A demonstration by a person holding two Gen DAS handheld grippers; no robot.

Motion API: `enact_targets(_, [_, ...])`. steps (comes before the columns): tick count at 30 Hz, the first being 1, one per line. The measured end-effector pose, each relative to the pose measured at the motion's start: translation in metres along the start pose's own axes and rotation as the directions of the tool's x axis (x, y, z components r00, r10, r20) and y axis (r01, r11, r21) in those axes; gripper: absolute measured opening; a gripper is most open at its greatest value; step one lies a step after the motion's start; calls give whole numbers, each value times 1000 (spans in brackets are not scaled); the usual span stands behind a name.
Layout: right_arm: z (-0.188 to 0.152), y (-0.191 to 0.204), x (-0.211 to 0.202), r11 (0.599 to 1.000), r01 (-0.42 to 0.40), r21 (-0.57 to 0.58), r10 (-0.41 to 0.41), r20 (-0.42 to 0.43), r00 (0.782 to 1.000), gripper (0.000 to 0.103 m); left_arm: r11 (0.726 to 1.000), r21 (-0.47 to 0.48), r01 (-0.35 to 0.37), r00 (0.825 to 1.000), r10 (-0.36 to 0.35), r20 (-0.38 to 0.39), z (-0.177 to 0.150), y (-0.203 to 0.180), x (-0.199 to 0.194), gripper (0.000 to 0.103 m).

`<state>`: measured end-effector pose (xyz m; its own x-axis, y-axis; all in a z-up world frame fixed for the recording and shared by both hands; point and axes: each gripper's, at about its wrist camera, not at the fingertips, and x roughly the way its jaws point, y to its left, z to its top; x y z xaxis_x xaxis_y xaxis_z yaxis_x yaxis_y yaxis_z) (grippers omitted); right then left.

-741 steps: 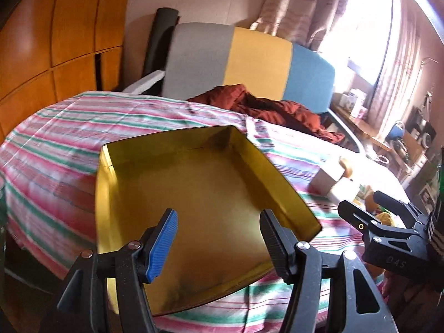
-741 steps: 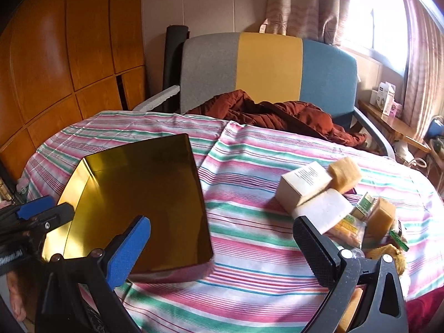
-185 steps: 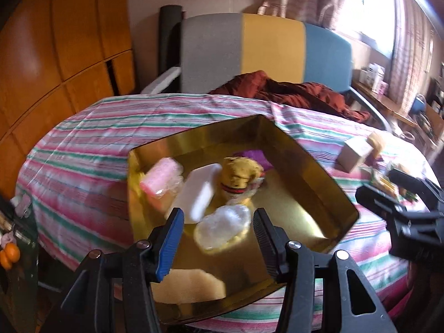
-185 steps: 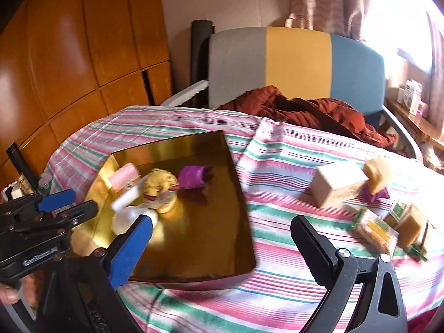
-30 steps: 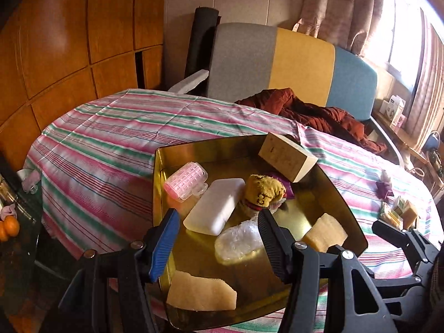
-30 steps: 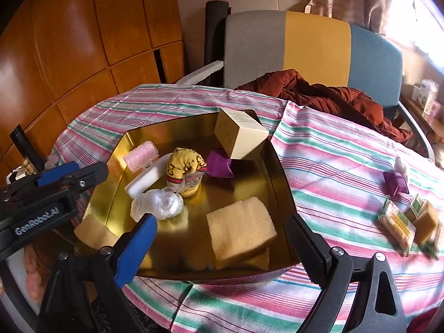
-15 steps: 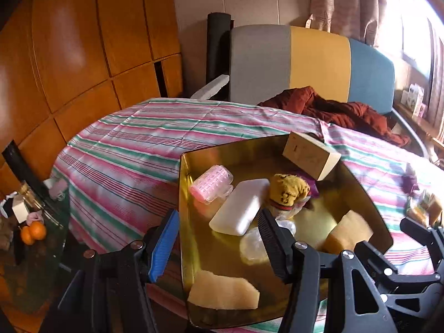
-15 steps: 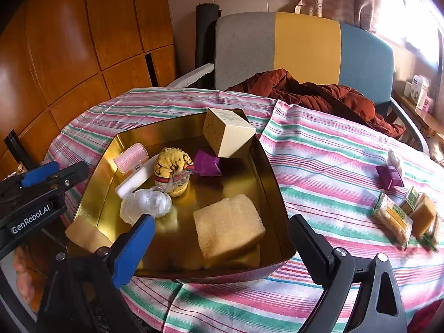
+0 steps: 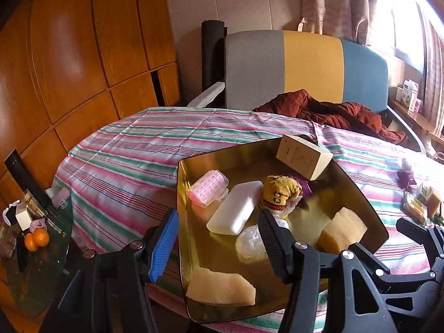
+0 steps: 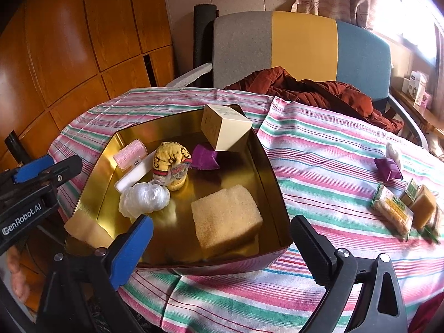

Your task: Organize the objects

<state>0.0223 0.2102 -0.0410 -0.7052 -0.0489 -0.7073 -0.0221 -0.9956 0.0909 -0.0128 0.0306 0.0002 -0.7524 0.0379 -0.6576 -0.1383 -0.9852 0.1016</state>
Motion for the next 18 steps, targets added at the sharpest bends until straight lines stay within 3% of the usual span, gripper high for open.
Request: enact_targets(18, [2, -19, -10, 999, 24, 38, -25, 23, 999, 100, 994, 92, 55, 998, -55, -2, -3, -24, -7, 60])
